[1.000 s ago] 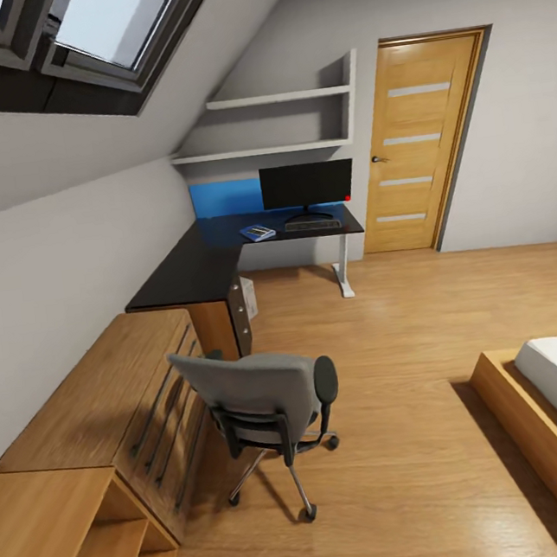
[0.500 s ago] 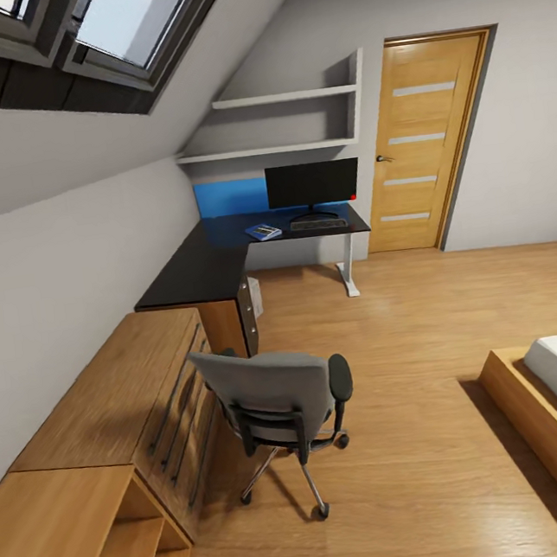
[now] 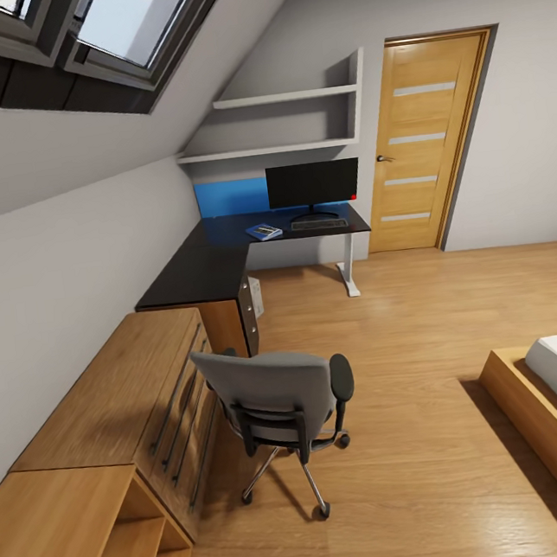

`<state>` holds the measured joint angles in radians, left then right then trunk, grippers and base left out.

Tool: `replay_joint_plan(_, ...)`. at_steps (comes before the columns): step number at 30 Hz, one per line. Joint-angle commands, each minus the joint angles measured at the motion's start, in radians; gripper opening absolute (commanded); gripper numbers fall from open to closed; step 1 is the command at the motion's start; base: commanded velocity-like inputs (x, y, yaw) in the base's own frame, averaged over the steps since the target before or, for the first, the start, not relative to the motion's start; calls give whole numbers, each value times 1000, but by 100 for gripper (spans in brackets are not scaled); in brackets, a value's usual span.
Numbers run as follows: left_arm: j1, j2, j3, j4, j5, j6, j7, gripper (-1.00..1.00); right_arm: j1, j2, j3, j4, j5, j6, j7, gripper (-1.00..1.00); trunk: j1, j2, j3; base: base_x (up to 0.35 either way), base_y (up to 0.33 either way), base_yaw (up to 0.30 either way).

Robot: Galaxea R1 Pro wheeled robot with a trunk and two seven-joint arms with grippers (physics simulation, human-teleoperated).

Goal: In the bedroom, organize the workspace by keeping the computer under the desk, ensuring the monitor is on the desk, placing the keyboard on the desk next to the monitor, placing the mouse on the desk next to the keyboard, moving the folder from the swivel chair onto the desk next to the mouse, stacking the notebook on top of the folder with the pen on top of the notebook, and positioning the swivel chair next to the desk.

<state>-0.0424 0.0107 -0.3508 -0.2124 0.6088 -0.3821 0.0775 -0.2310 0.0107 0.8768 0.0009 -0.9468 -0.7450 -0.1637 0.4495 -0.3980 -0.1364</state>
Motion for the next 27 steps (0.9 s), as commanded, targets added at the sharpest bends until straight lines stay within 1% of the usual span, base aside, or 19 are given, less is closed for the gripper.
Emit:
replay_joint_plan(1, -1, 0, -8, -2, 2, -3, 9, 100, -1, 0, 8, 0, 0, -1, -9, 100, 1, -2, -2, 0, 1, 0)
replay_joint_plan(6, -1, -1, -4, -7, 6, -3, 14, 100, -1, -4, 7, -1, 0, -1, -8, 100, 1, -2, -2, 0, 0, 0)
replay_joint_plan(14, -1, 0, 0, -8, 11, 1, 18, 100, -1, -7, 5, -5, 0, -1, -9, 100, 31, -58, -27, 0, 0, 0)
replay_joint_plan(20, -1, -16, 0, -25, 11, 6, 18, 100, -2, -6, 5, -8, 0, -2, -10, 100, 54, -100, -46, 0, 0, 0)
replay_joint_plan(25, -1, -28, 1, -74, 11, 16, 18, 100, -2, -3, 6, -21, 1, -6, -10, 100, 73, -135, -62, 0, 0, 0)
replay_joint_plan(26, -12, -53, 0, -163, 5, 26, 16, 100, -32, -5, 5, -99, 1, 10, -15, 100, 77, -142, -65, 0, 0, 0)
replay_joint_plan(27, -25, -55, 0, -168, 4, 26, 16, 100, -52, -4, 5, -103, 1, 25, -15, 100, 81, -149, -68, 0, 0, 0)
